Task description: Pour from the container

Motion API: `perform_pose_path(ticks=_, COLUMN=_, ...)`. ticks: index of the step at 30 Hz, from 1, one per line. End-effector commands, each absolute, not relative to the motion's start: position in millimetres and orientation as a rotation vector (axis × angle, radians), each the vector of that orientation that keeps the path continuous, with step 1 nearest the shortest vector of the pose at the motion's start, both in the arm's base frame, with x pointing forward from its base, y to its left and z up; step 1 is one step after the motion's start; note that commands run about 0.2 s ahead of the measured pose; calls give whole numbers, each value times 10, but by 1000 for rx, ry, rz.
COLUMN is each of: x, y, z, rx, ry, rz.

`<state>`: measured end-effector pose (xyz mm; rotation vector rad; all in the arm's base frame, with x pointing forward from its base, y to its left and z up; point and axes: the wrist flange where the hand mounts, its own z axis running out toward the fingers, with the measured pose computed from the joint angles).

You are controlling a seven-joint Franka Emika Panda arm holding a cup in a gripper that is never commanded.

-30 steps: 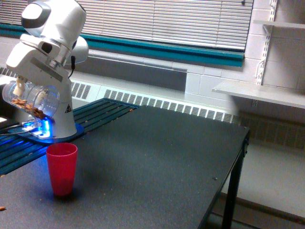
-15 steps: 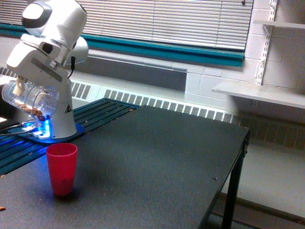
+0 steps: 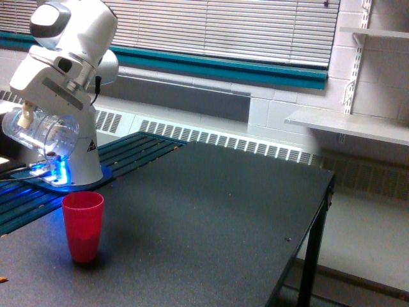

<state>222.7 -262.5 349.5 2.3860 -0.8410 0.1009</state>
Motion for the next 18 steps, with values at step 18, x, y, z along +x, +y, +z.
perform_pose_path(ticks=18, x=2211, y=-2611, z=3472, rx=2422, ry=-802, rz=94)
